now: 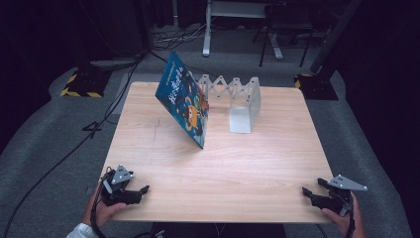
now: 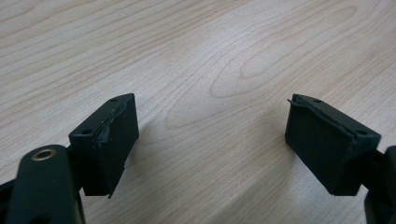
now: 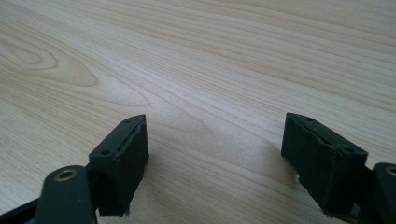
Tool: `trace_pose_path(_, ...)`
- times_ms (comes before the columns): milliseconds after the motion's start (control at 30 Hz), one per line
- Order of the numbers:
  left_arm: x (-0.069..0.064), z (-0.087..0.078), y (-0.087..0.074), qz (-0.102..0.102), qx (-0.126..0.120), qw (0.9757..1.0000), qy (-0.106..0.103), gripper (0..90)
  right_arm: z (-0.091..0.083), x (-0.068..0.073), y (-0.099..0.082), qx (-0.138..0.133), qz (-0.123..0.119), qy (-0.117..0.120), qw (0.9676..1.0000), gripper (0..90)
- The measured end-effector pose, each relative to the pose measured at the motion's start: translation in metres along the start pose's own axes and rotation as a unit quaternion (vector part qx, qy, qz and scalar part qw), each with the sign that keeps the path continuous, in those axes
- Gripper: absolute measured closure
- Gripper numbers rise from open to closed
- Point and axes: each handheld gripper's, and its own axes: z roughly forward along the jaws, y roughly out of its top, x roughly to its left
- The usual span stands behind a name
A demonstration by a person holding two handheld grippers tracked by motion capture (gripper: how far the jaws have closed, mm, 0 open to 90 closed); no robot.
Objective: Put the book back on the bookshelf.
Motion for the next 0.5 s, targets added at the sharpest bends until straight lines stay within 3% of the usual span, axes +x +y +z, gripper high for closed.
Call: trace_pose_path(500,-0.0008,0.0001,-0.0003,-0.005,-0.002,1.0,0.006,17.9,-0.0001,-0.0003,-0.0002,0.0,0.002,-0.001,1.0,23.5)
